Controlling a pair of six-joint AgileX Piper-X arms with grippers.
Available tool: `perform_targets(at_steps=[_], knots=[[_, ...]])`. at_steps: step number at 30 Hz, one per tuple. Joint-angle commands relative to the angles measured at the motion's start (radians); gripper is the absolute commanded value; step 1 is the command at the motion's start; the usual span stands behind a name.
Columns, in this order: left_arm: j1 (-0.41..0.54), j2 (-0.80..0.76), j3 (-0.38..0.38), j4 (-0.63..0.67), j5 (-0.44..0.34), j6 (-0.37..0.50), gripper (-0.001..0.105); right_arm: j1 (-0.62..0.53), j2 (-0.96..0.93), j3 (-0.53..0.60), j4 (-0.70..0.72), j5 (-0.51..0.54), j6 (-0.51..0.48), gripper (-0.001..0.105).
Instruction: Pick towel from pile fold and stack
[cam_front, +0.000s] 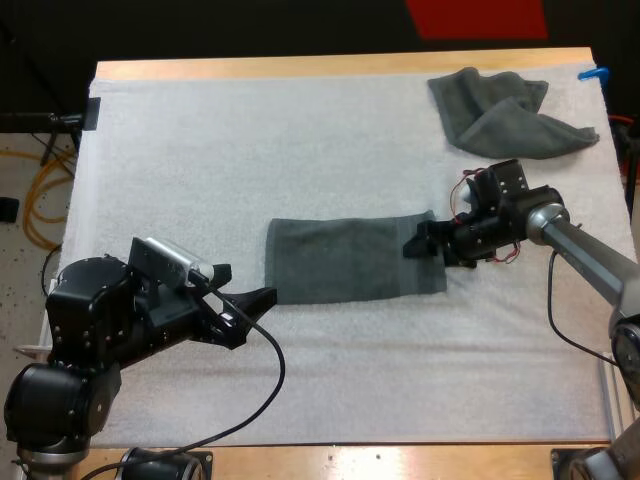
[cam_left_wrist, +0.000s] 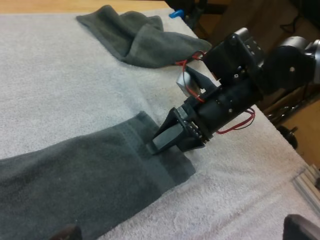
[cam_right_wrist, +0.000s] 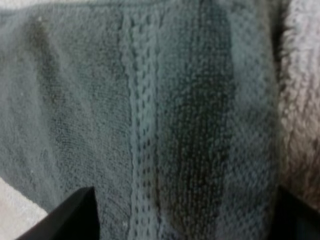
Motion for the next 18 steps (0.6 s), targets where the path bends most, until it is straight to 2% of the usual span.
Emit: perform_targets(at_steps=[1, 3, 6, 8, 9, 12, 18], knots=[[0.0, -0.002, -0.005, 0.006, 0.014, -0.003, 0.075, 0.024, 0.047, 0.016, 0.004, 0.019, 0.001, 0.062], [0.0, -0.002, -0.005, 0.006, 0.014, -0.003, 0.075, 0.023, 0.047, 0.016, 0.005, 0.026, 0.001, 0.052], [0.0, -0.002, -0.005, 0.006, 0.014, -0.003, 0.075, 0.023, 0.047, 0.016, 0.008, 0.033, 0.001, 0.027], [0.0, -0.002, -0.005, 0.006, 0.014, -0.003, 0.075, 0.023, 0.042, 0.016, 0.009, 0.033, -0.005, 0.005], [0.0, -0.002, -0.005, 0.006, 0.014, -0.003, 0.075, 0.023, 0.038, 0.016, 0.01, 0.035, -0.008, 0.001], [0.0, -0.002, -0.005, 0.006, 0.014, -0.003, 0.075, 0.023, 0.008, 0.016, 0.011, 0.085, -0.024, 0.0], [0.0, -0.002, -0.005, 0.006, 0.014, -0.003, 0.075, 0.023, -0.096, 0.016, 0.076, 0.307, -0.089, 0.0]])
